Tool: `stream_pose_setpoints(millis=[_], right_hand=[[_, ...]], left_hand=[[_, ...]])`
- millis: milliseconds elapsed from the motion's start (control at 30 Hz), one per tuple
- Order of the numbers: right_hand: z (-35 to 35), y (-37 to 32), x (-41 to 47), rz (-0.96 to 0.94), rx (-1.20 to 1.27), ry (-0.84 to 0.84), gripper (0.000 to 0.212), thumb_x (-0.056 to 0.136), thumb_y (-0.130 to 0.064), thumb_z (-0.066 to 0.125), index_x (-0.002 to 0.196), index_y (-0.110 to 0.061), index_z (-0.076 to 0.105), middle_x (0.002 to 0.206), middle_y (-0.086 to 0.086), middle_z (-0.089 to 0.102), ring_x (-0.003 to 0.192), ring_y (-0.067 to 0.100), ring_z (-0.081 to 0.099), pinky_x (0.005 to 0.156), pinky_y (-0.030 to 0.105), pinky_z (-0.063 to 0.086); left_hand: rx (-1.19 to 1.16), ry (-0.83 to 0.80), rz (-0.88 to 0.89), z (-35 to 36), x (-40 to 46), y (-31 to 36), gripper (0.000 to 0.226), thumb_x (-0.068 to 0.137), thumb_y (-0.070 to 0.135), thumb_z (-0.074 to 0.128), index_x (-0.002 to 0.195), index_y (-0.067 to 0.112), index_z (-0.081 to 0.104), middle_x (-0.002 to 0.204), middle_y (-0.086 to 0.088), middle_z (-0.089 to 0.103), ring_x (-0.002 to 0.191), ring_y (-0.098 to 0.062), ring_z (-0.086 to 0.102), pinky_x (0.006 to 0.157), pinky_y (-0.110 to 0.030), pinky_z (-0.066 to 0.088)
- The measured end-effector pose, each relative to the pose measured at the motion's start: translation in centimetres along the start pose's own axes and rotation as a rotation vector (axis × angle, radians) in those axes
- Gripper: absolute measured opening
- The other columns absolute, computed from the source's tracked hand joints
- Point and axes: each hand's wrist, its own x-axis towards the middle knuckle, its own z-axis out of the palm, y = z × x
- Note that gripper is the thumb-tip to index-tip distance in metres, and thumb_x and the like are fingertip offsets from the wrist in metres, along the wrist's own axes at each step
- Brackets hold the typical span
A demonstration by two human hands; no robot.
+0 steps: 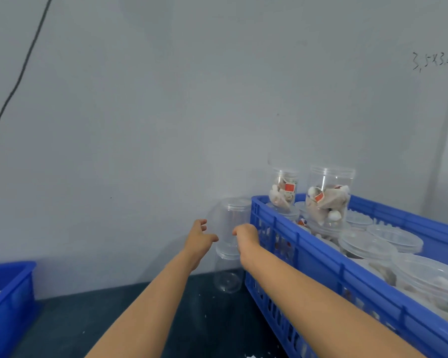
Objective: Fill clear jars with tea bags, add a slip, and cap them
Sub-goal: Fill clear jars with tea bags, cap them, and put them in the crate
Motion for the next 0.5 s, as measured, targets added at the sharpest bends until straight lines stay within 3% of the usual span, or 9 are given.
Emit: stream_pose_setpoints(millis=[100,267,500], right_hand=[[0.5,1.1,1.9,-0.033,-0.024,0.021,0.060,0.093,0.000,0.041,0.150,-0.010,0.025,0.153,0.011,0.030,0.137,0.029,0.033,0.111,0.042,0.031],[0.4,2.3,3.5,-0.069,0.000,0.031,0.063,0.090,0.003,0.043,0.149,-0.013,0.026,0.146,0.013,0.039,0.131,0.029,0.041,0.106,0.041,0.035],[0.8,2.0,3.0,-0.052,0.059,0.032,0.062,0.089,0.002,0.042,0.148,-0.011,0.028,0.145,0.016,0.038,0.131,0.030,0.040,0.108,0.043,0.035]], left_hand=[[0.015,-0.046,0.014,1.8,2.2,-1.1,0.074,0.087,0.004,0.064,0.149,0.015,0.026,0.152,-0.008,0.033,0.135,-0.026,0.038,0.096,-0.029,0.033],[-0.050,-0.049,0.078,4.5,3.7,-2.8,0.079,0.086,0.017,0.071,0.149,0.013,0.025,0.154,-0.005,0.032,0.139,-0.023,0.034,0.104,-0.030,0.031],[-0.054,0.016,0.083,5.3,3.6,-2.8,0.089,0.078,0.015,0.077,0.150,0.014,0.024,0.152,-0.006,0.026,0.135,-0.025,0.037,0.110,-0.035,0.034]])
